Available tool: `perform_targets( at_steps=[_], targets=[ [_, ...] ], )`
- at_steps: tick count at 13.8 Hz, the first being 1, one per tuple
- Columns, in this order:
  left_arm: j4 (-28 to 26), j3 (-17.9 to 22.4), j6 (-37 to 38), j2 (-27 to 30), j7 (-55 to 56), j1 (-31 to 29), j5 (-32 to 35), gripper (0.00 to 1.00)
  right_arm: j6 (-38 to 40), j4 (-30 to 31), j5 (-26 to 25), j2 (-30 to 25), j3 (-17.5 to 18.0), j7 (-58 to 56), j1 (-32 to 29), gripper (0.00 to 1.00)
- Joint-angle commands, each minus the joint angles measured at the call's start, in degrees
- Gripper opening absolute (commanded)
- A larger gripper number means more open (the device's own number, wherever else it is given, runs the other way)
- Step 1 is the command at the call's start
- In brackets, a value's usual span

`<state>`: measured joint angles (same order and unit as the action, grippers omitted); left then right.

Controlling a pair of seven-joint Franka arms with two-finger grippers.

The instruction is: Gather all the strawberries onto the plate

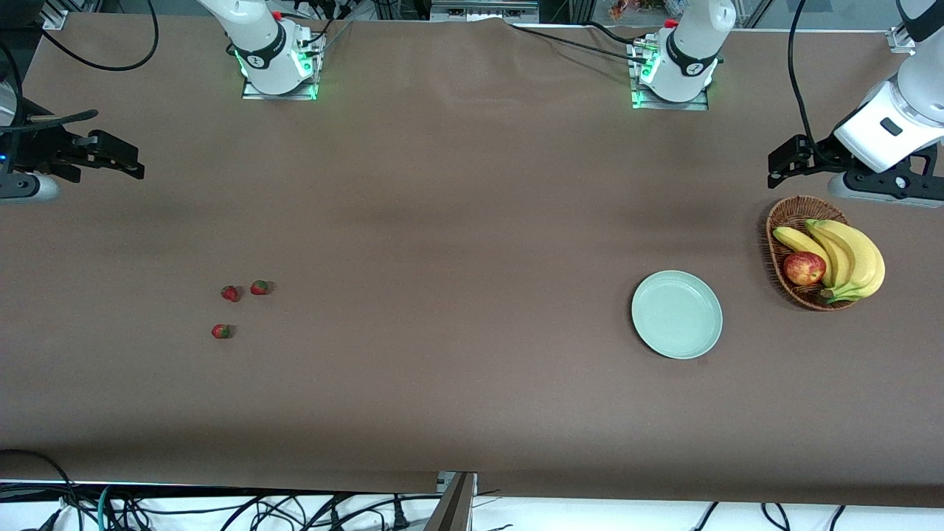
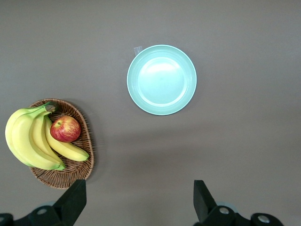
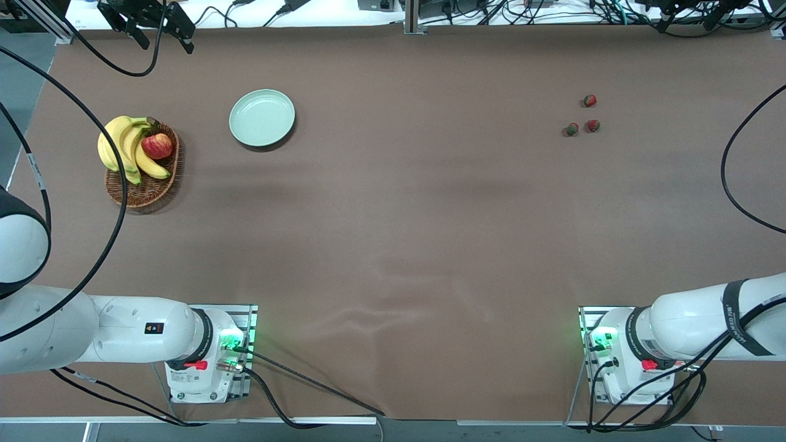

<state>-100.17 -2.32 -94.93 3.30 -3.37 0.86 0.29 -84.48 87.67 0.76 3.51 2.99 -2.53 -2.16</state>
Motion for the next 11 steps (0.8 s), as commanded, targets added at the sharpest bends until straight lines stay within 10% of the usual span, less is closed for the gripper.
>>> perform_targets(
  at_steps=[1,11],
  targets=[
    [1.73,-0.32,1.33,-0.76,-0.50,-0.51,-0.73,1.00,0.28,-1.19,-0.85,0.53,0.43,0.24,-0.21,1.00],
    [1.82,-0.32,1.24,-0.76,-0.50,-0.51,-0.73,1.00,-2.88,-1.19,-0.85,4.30,0.61,0.42,-0.12,1.00]
  ],
)
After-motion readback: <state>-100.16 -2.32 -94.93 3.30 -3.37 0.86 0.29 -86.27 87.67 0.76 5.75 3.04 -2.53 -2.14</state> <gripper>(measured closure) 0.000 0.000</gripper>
